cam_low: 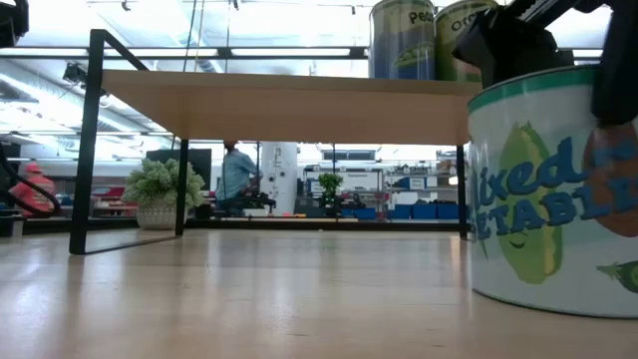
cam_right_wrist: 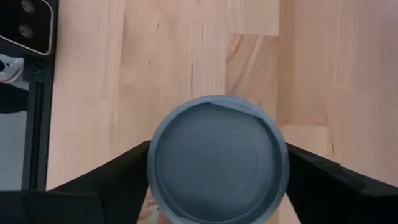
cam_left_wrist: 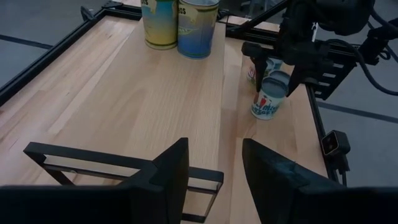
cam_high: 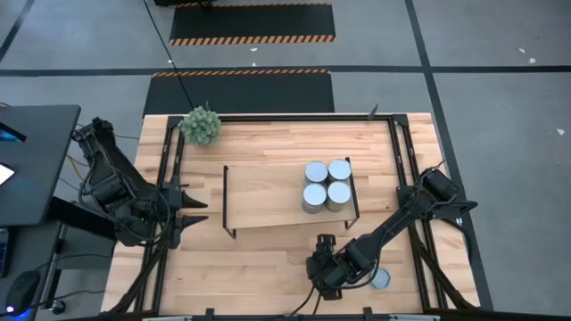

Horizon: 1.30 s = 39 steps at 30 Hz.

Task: Pick and place cans onto a shelf
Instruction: Put the canned mixed vegetables on the shelf

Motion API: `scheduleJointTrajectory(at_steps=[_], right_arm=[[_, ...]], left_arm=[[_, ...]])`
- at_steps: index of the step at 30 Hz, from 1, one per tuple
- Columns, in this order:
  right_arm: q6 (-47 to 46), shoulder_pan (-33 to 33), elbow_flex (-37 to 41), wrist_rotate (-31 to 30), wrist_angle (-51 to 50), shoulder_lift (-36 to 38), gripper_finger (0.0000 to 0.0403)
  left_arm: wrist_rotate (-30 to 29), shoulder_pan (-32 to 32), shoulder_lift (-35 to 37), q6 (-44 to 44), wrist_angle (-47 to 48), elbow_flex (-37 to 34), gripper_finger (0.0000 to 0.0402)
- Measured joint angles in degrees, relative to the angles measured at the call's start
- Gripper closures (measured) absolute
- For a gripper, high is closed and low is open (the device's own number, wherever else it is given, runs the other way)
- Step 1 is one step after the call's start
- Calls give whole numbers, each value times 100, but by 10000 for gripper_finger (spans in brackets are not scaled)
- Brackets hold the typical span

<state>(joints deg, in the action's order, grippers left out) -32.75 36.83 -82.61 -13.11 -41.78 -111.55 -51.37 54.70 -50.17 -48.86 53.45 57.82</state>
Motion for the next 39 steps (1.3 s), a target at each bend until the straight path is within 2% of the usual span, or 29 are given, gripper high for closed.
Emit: scheduleJointTrajectory(at_steps=[5, 20, 25, 39], right_arm=[[21, -75, -59, 254, 41, 2, 111], [432, -211, -905, 276, 90, 2, 108], [732, -220, -1215, 199, 403, 2, 105], [1423, -488, -2579, -577, 445, 2, 106]], left_arm=[[0, 0, 0, 2, 20, 0, 246], [0, 0, 0, 17, 44, 0, 246], [0, 0, 0, 17, 44, 0, 246], [-2, 0, 0, 13, 44, 0, 246]])
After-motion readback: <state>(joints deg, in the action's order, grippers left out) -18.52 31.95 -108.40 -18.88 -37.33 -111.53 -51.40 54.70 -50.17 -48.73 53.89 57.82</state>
